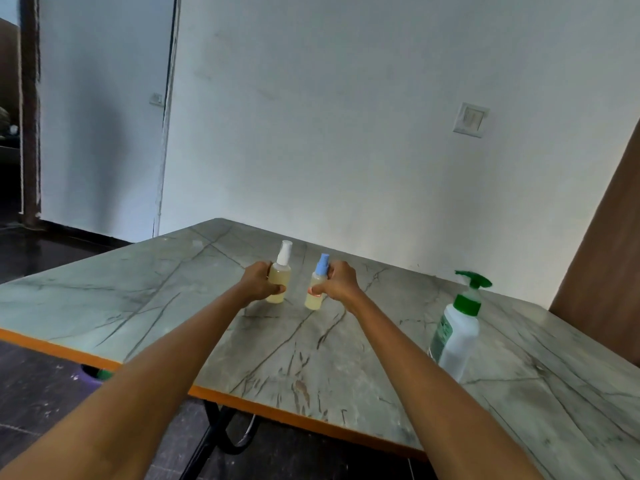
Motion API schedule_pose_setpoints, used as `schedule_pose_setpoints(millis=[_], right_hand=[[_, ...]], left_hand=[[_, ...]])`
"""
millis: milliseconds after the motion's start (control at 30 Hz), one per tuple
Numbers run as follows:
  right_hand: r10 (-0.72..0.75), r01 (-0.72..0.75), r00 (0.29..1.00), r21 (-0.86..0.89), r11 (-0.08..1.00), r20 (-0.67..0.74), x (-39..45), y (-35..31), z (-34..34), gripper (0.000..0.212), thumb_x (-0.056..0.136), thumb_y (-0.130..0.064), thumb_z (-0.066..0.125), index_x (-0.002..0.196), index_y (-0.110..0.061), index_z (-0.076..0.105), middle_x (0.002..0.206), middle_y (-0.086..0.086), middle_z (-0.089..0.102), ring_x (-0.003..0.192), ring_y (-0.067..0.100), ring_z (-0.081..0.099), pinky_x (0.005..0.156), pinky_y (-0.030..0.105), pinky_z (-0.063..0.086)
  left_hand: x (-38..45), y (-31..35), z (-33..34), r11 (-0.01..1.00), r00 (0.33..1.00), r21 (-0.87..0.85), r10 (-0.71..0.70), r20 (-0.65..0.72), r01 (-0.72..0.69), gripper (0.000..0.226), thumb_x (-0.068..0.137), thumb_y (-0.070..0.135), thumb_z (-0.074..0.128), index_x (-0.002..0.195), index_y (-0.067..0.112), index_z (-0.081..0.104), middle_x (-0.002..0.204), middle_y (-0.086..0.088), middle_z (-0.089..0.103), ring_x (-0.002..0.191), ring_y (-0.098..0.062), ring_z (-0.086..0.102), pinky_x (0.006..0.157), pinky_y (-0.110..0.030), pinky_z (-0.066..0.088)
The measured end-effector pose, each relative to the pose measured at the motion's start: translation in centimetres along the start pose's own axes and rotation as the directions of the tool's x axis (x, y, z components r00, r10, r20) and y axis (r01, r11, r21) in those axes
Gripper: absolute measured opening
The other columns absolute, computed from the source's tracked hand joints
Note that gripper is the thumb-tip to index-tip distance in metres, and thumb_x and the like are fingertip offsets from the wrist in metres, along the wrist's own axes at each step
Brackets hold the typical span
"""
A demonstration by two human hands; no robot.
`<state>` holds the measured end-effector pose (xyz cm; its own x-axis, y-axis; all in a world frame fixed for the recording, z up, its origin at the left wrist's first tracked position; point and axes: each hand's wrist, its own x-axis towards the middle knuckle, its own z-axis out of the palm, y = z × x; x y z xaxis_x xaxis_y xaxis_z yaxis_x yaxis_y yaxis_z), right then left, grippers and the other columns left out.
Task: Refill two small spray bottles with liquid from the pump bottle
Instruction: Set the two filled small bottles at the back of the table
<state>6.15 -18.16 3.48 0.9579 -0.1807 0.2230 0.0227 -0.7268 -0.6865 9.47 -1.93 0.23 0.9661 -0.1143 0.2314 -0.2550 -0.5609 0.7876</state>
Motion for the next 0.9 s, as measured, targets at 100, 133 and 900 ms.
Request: schedule_pose_setpoints(millis=[100,133,900], right_hand=[[0.024,-0.024,1.000,0.009,1.000,0.000,1.1,0.3,0.6,0.042,0.068,-0.010,0.079,0.104,0.002,0.063,0.095,0.007,0.060,0.088,0.020,0.058,0.080,0.032,0.049],[0.030,-0.030,1.000,0.013,0.999,-0.003,1.6,0.3,0.8,0.042,0.069,-0.010,0.079,0.105,0.002,0.062,0.094,0.006,0.058,0.087,0.019,0.056,0.079,0.032,0.049],[0.179,-0.170,0.977,0.080,0.982,-0.118,18.9,4.5,2.7,0.038,0.073,-0.004,0.075,0.108,0.002,0.064,0.114,0.017,0.065,0.107,0.030,0.061,0.096,0.042,0.049]], left_hand=[[1.4,0.2,0.4,1.000,1.000,0.006,0.000,0.025,0.000,0.051,0.080,0.009,0.068,0.125,-0.001,0.047,0.125,-0.019,0.053,0.116,-0.032,0.050,0.095,-0.036,0.042],[1.9,0.2,0.6,1.000,0.999,0.007,-0.001,0.036,0.001,0.051,0.081,0.009,0.068,0.126,0.000,0.047,0.126,-0.019,0.052,0.116,-0.032,0.050,0.095,-0.036,0.041],[19.0,-1.1,6.1,0.997,0.999,0.076,0.023,0.024,-0.025,0.061,0.083,0.014,0.066,0.133,-0.001,0.035,0.135,-0.019,0.046,0.123,-0.032,0.046,0.096,-0.034,0.038]])
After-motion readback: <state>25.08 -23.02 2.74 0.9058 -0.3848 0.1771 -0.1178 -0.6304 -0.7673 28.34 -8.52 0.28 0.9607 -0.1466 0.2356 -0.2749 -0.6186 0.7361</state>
